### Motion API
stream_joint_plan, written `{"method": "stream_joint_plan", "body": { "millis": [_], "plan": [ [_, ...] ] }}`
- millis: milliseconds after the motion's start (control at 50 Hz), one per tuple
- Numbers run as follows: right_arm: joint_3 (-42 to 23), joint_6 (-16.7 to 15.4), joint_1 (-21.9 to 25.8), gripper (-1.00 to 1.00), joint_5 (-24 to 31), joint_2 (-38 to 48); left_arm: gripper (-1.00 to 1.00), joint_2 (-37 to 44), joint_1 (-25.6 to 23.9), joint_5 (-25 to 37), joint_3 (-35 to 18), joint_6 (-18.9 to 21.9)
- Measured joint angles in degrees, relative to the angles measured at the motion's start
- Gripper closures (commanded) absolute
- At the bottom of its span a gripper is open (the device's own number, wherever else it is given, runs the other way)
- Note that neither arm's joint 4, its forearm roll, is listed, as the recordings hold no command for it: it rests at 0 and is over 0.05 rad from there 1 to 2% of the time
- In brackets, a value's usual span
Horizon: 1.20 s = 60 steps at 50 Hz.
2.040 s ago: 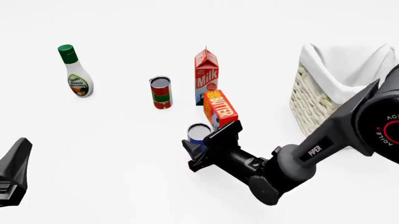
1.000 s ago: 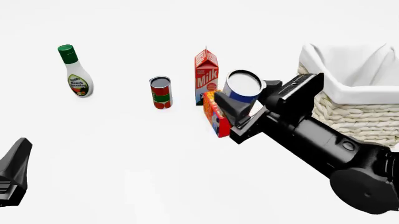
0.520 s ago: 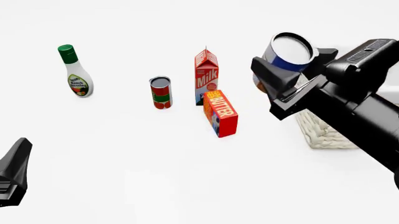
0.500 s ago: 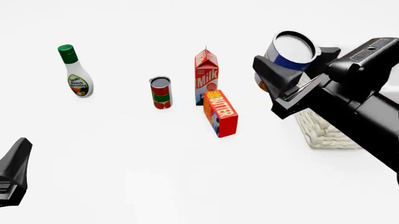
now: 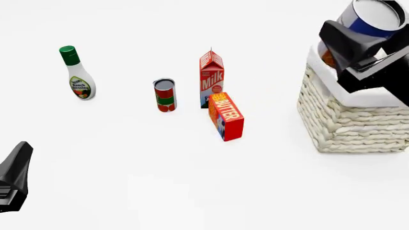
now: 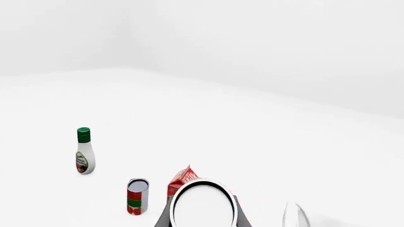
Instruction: Pick the alphabet soup and place it in the basket.
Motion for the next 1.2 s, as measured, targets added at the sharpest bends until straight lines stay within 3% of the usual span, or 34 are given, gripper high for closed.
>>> {"method": "stream_joint_plan", "body": {
  "millis": [700, 1200],
  "plan": [
    [-2.14, 0.17, -16.01, 1.0, 7.92, -6.8, -1.0, 0.0, 0.0, 0.0, 0.0, 0.0],
    [-3.15, 1.16, -24.97, 1.0, 7.7, -4.75, -1.0, 0.0, 0.0, 0.0, 0.0, 0.0]
  ]
}}
